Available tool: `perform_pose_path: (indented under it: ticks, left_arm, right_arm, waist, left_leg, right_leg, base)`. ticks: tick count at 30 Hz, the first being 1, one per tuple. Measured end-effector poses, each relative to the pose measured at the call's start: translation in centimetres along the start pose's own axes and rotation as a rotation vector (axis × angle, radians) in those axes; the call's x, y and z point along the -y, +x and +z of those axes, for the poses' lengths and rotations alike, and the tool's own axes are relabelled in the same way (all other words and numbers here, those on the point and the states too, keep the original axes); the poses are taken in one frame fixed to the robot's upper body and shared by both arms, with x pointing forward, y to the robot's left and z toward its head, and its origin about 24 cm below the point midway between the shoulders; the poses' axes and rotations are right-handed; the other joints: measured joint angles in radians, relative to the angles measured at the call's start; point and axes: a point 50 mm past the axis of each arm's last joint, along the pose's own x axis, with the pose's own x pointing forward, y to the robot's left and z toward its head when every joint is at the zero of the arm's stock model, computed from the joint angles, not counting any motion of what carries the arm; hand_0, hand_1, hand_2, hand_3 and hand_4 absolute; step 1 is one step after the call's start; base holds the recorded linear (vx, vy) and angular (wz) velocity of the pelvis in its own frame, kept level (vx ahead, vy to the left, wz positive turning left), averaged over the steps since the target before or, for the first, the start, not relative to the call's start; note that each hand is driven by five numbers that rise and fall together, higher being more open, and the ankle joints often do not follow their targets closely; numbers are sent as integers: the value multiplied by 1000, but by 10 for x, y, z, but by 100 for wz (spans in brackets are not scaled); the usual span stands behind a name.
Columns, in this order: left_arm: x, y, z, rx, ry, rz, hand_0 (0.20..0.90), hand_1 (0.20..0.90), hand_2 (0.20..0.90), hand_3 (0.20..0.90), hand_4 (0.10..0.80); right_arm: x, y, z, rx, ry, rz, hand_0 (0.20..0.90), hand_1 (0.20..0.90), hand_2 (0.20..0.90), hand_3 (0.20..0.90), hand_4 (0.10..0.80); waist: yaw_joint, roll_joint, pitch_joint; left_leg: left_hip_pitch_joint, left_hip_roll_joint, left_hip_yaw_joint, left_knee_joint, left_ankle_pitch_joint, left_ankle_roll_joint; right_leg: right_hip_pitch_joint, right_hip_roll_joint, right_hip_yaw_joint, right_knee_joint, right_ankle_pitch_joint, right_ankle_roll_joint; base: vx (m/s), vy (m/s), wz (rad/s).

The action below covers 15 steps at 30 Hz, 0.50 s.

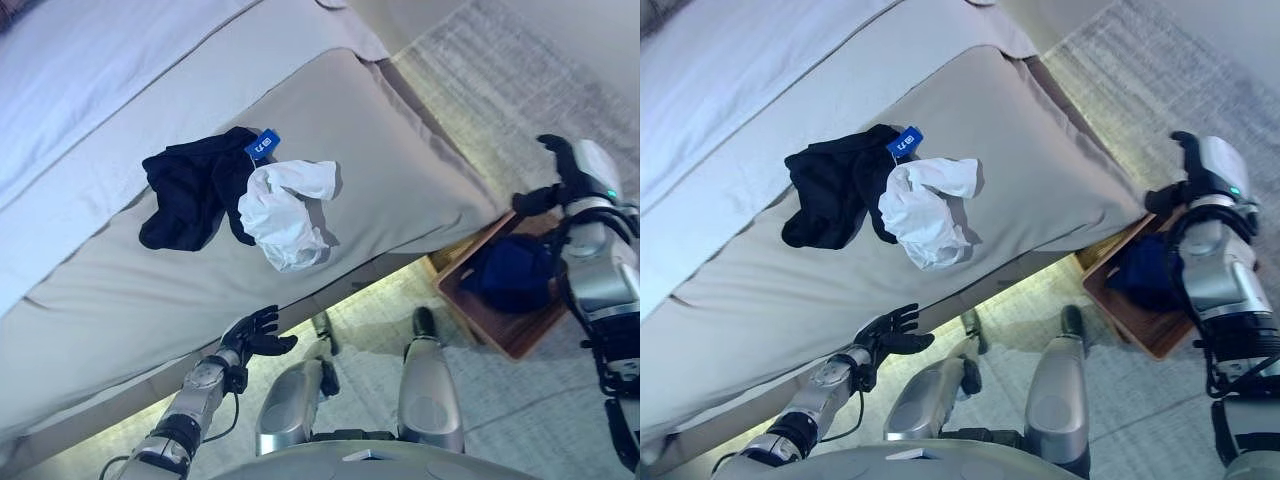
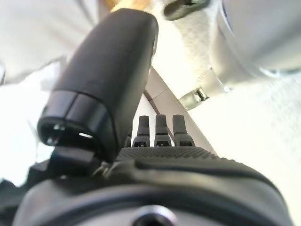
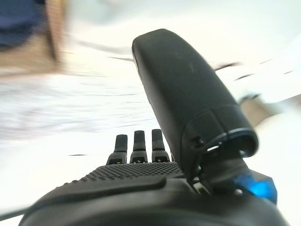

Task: Pick up the clothes from the bed and place them into the basket

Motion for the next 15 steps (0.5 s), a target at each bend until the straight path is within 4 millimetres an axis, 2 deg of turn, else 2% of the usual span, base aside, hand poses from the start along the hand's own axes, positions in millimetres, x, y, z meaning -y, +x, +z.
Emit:
perform_pose_path:
  ticks: [2, 5, 8, 11, 15]
  left_arm:
    - [-3, -1, -4, -21, -1, 15, 900, 900, 900, 900, 800]
    - [-9, -3, -13, -61, 21, 31, 900, 900, 900, 900, 800]
    - [-13, -6, -22, -101, 38, 42, 900, 900, 900, 900, 800]
    - [-22, -10, -26, -130, 48, 66, 900, 900, 900, 900, 800]
    - [-30, -10, -22, -139, 88, 77, 900, 900, 900, 900, 800]
  right_arm:
    - [-13, -1, 8, 43, 5, 65, 900, 900, 900, 900, 800]
    - [-34, 2, 22, 97, 19, 144, 900, 900, 900, 900, 800]
    - [-59, 14, 30, 88, -55, 220, 900, 900, 900, 900, 800]
    - [-72, 24, 33, 59, -85, 232, 900, 900, 900, 900, 800]
    - [-80, 39, 39, -7, -115, 165, 900, 900, 900, 900, 800]
  waist:
    - [37, -47, -24]
    - [95, -93, -54]
    - [184, -101, -72]
    - [250, -100, -73]
    - [321, -93, -70]
  left_leg:
    - [10, -1, -32, 0, 0, 0]
    - [18, -10, -86, 2, -3, -3]
    - [20, -29, -142, 8, -8, 0]
    - [-4, -46, -182, 22, -10, 4]
    - [-80, -78, -249, 72, -10, 4]
  right_leg:
    - [45, -3, -38, -29, 0, 0]
    - [112, -7, -105, -68, 0, -1]
    - [171, -20, -173, -96, -1, -1]
    - [184, -32, -217, -100, -1, -1]
    - [175, -54, -287, -96, -1, -1]
  base:
    - [134, 173, 51]
    - [145, 178, 63]
    - [101, 207, 66]
    - [2, 149, 48]
    - [-52, 123, 54]
